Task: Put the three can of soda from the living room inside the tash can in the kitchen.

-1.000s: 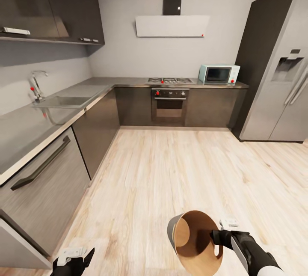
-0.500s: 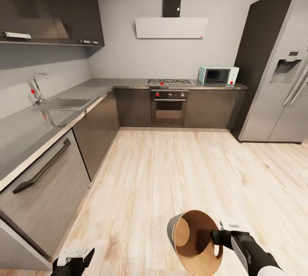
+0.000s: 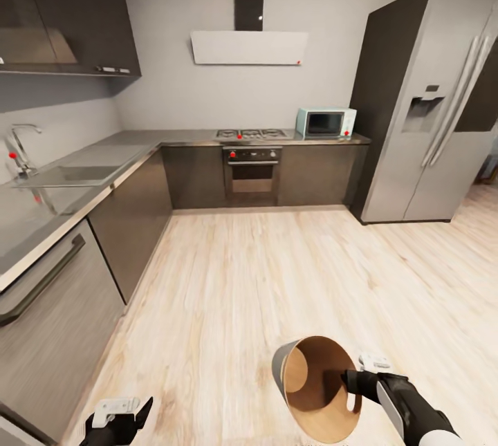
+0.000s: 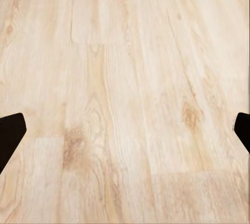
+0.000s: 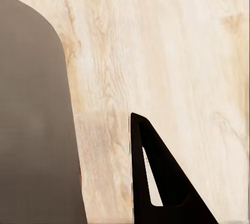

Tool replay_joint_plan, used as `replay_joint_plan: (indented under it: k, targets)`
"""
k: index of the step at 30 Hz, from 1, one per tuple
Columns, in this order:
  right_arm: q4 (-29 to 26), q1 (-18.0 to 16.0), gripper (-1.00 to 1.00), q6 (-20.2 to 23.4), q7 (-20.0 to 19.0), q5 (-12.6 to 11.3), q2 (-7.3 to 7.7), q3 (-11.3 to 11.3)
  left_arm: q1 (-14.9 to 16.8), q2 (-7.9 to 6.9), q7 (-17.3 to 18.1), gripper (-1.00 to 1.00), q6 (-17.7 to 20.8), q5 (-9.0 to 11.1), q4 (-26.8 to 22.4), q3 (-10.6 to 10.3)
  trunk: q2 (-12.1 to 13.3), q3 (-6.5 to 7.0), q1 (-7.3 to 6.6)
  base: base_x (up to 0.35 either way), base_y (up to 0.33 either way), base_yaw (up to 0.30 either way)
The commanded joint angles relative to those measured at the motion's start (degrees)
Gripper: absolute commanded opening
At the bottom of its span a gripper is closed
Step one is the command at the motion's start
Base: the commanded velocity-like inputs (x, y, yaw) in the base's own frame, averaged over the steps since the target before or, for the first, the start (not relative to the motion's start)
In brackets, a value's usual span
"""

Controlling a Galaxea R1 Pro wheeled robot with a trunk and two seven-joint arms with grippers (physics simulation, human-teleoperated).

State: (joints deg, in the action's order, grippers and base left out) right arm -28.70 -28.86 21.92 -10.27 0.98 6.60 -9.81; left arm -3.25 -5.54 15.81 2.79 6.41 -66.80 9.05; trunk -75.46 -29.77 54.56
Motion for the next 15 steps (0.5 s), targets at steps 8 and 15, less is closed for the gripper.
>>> replay_joint_plan:
  k: [8, 15]
  targets:
    - [0.0, 0.0, -1.0, 0.1, 0.4, -0.5, 0.32, -5.9, 0.0, -0.02, 0.0, 1.0, -0.2, 0.0, 0.2, 0.0, 0.0, 0.36, 0.0, 0.0, 0.0, -0.24]
    - [0.7, 0.9, -1.0, -0.5, 1.0, -0.4, 3.96, -7.6, 0.0, -0.01, 0.0, 1.0, -0.3, 0.0, 0.8, 0.0, 0.0, 0.68, 0.0, 0.0, 0.0, -0.237]
